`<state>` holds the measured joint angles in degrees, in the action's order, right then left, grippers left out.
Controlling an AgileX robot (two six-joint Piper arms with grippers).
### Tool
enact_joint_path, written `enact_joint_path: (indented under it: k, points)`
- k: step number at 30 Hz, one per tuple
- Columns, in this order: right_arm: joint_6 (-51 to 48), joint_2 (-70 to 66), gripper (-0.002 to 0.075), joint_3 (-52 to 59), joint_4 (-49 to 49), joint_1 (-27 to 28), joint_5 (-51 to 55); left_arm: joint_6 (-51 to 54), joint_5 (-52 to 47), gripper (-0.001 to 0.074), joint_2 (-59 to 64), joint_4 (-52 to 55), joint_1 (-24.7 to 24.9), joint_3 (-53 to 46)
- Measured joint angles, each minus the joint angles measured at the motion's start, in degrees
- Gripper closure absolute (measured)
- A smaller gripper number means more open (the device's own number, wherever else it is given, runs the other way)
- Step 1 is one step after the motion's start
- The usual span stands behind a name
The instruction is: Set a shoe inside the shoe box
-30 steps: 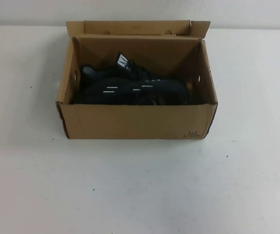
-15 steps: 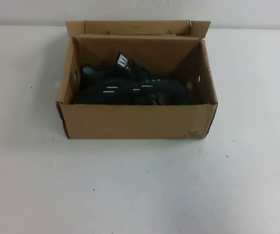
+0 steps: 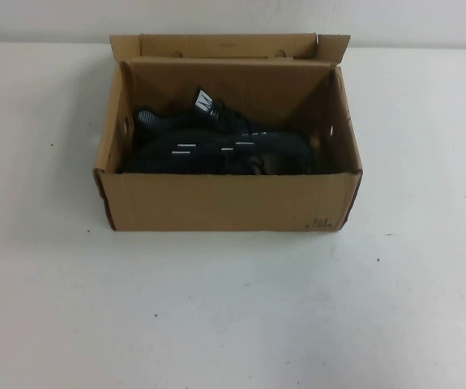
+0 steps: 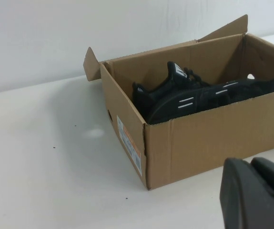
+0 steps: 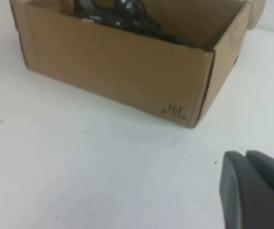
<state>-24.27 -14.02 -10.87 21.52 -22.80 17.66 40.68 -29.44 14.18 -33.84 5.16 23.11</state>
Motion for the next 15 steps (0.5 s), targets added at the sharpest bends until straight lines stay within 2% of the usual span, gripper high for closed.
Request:
enact_joint_path:
  k: [15]
  points:
    - [0.0,0.0,0.0743,0.0,0.0,0.0,3.9,0.0,0.0,0.0736,-1.5,1.2,0.0,0.0]
